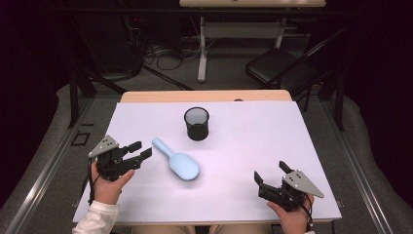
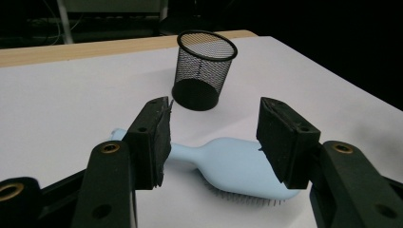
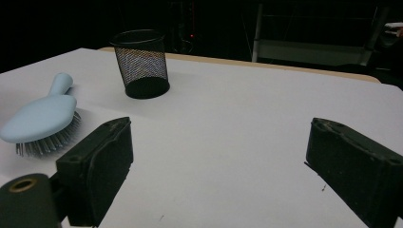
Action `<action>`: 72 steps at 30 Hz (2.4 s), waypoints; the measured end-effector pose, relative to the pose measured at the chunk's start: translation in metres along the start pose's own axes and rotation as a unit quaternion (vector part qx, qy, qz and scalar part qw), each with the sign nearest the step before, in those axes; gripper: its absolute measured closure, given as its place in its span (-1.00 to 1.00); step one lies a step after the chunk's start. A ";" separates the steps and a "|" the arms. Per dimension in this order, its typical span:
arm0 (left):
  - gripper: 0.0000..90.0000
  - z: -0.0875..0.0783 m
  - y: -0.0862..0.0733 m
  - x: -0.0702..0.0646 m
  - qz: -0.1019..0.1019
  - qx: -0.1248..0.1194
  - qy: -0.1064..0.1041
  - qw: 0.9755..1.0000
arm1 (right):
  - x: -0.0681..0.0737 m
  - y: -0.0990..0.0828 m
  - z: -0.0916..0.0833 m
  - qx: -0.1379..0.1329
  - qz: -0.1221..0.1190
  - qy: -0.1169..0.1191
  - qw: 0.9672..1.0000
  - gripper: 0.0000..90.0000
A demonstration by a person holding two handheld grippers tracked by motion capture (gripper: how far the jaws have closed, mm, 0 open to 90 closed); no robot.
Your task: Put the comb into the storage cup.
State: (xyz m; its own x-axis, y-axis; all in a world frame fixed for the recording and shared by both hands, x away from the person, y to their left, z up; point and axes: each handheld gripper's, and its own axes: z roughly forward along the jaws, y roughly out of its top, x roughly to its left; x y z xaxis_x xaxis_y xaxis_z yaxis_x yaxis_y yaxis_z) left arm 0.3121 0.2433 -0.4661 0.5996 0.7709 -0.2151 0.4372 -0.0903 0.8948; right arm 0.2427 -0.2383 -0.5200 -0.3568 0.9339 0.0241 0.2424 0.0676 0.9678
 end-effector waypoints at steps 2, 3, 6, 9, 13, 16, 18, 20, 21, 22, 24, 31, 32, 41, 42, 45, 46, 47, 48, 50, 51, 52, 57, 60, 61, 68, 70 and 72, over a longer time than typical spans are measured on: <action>0.03 0.001 0.002 0.001 -0.006 0.000 0.003 1.000 | 0.000 0.000 0.000 0.000 0.000 0.000 1.000 -0.82; 0.03 0.002 0.003 0.002 -0.009 0.000 0.006 1.000 | 0.000 0.000 0.000 0.000 0.000 0.000 1.000 -0.82; 0.08 0.005 0.004 0.003 -0.017 0.001 0.009 1.000 | 0.000 0.000 0.000 0.000 0.000 0.001 1.000 -0.82; 0.11 0.007 0.006 0.005 -0.021 0.001 0.008 1.000 | 0.000 0.000 0.000 0.000 0.000 0.001 1.000 -0.82; 0.17 0.011 0.009 0.006 -0.020 0.006 0.010 1.000 | 0.000 0.000 0.000 0.001 0.000 0.001 1.000 -0.81; 0.22 0.015 0.012 0.007 -0.009 0.016 0.013 1.000 | 0.000 0.000 0.000 0.000 0.000 0.001 1.000 -0.81; 0.23 0.018 0.014 0.006 -0.005 0.021 0.012 1.000 | 0.001 0.000 0.000 0.000 0.001 0.002 1.000 -0.81; 0.25 0.021 0.016 0.006 0.002 0.030 0.013 0.999 | 0.000 0.000 0.000 0.000 -0.001 0.001 1.000 -0.81; 0.29 0.022 0.017 0.006 0.004 0.035 0.014 0.999 | 0.000 0.000 0.000 0.001 0.001 0.002 1.000 -0.81; 0.33 0.024 0.018 0.006 0.005 0.040 0.015 0.999 | 0.000 0.000 0.000 0.001 0.002 0.002 1.000 -0.81; 0.35 0.026 0.019 0.005 0.009 0.046 0.014 0.999 | 0.000 0.000 0.000 0.001 0.001 0.002 1.000 -0.81; 0.38 0.038 0.022 0.007 0.009 0.071 0.027 0.997 | 0.000 0.000 0.000 0.001 0.002 0.003 1.000 -0.80; 0.41 0.040 0.022 0.008 0.008 0.076 0.031 0.997 | 0.000 0.000 0.000 0.002 0.003 0.004 1.000 -0.79; 0.65 0.056 0.022 0.015 0.001 0.108 0.051 0.993 | -0.001 -0.001 0.001 0.004 0.002 0.006 1.000 -0.79; 0.68 0.058 0.023 0.016 -0.001 0.110 0.053 0.992 | -0.001 -0.001 0.001 0.003 0.002 0.005 1.000 -0.79; 0.75 0.062 0.026 0.017 -0.003 0.116 0.062 0.991 | -0.001 -0.001 0.001 0.002 0.004 0.005 1.000 -0.79; 0.75 0.063 0.027 0.018 -0.005 0.117 0.064 0.991 | -0.001 -0.001 0.001 0.002 0.004 0.005 1.000 -0.79; 0.78 0.065 0.028 0.018 -0.006 0.117 0.066 0.991 | -0.001 -0.001 0.001 0.002 0.004 0.005 1.000 -0.79; 0.85 0.066 0.029 0.018 -0.007 0.121 0.070 0.990 | -0.001 -0.001 0.001 0.002 0.004 0.005 1.000 -0.79; 0.90 0.069 0.031 0.019 -0.006 0.122 0.077 0.990 | -0.001 -0.001 0.001 0.002 0.004 0.005 1.000 -0.79; 0.93 0.071 0.031 0.019 -0.009 0.122 0.079 0.989 | -0.001 -0.001 0.001 0.002 0.004 0.005 1.000 -0.79; 0.93 0.073 0.032 0.020 -0.007 0.123 0.082 0.989 | -0.001 -0.001 0.001 0.002 0.004 0.005 1.000 -0.79; 1.00 0.084 0.035 0.021 -0.010 0.132 0.088 0.987 | -0.001 -0.001 0.001 0.002 0.005 0.004 1.000 -0.79; 1.00 0.090 0.036 0.023 -0.008 0.137 0.091 0.986 | -0.002 -0.001 0.001 0.002 0.006 0.004 1.000 -0.79; 1.00 0.092 0.036 0.024 -0.007 0.138 0.093 0.986 | -0.002 -0.001 0.001 0.003 0.006 0.004 1.000 -0.79; 1.00 0.107 0.034 0.030 -0.018 0.149 0.104 0.983 | -0.002 -0.001 0.001 0.004 0.005 0.005 1.000 -0.79; 1.00 0.111 0.033 0.033 -0.020 0.155 0.109 0.982 | -0.002 -0.001 0.001 0.004 0.005 0.005 1.000 -0.79; 1.00 0.115 0.032 0.036 -0.023 0.159 0.112 0.981 | -0.002 -0.001 0.000 0.004 0.005 0.005 1.000 -0.79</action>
State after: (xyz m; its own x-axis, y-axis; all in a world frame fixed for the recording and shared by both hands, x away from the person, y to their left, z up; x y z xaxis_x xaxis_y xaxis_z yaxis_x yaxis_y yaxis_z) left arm 0.4248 0.1956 -0.4905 0.4272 0.8950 -0.1282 0.6686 -0.2173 0.7112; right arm 0.2436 -0.2400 -0.5209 -0.3627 0.9312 0.0368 0.2530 0.0603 0.9656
